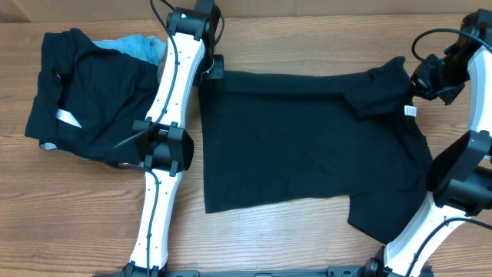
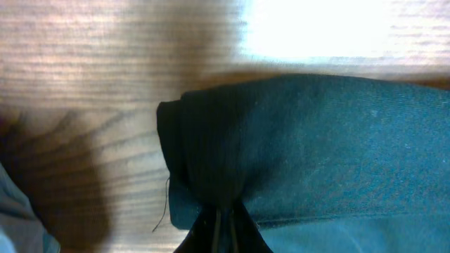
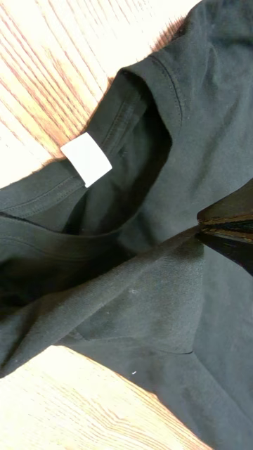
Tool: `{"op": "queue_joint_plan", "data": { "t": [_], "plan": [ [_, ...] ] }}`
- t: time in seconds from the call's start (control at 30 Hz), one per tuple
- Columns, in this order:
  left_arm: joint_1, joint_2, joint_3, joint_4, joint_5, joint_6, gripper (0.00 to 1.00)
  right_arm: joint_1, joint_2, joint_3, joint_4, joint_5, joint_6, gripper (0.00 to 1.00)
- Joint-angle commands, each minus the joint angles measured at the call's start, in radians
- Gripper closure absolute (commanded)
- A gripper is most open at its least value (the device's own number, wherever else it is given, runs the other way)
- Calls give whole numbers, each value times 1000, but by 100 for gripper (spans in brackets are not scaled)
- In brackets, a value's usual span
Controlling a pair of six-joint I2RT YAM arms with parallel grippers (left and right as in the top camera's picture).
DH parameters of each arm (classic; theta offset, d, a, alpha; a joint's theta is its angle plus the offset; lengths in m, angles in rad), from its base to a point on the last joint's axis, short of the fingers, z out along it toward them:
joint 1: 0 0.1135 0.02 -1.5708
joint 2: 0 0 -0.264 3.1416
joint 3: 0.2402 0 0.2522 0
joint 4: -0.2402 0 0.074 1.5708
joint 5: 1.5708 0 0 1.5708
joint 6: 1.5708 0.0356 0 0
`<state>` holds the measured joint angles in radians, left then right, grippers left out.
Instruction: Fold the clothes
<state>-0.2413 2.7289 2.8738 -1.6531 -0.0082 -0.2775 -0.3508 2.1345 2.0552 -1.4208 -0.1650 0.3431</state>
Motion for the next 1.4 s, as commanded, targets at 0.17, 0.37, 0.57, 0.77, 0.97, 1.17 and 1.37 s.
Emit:
{"op": "queue_joint_plan", "data": {
  "t": [0.17, 0.37, 0.57, 0.77, 0.97, 1.17, 1.37],
  "plan": [
    [3, -18, 23, 28, -25, 27, 82, 0, -64, 22, 2, 6, -4, 96],
    [1, -18, 23, 31, -25, 31, 96, 0, -64, 22, 3, 6, -5, 96],
    [-7, -18, 22, -37, 17, 37, 96, 0, -64, 22, -4, 6, -11, 96],
    [-35, -18, 22, -37, 91, 16, 96, -26, -77, 22, -13, 6, -22, 96],
    [-74, -22, 22, -37, 91, -3, 96, -40, -79, 22, -9, 6, -27, 96],
    [-132, -85, 8, -37, 25, 59, 96, -40, -80, 22, -18, 6, -37, 96],
    [-118, -87, -146, -37, 60, 34, 95, -40, -79, 22, -21, 6, -37, 96]
  ]
}}
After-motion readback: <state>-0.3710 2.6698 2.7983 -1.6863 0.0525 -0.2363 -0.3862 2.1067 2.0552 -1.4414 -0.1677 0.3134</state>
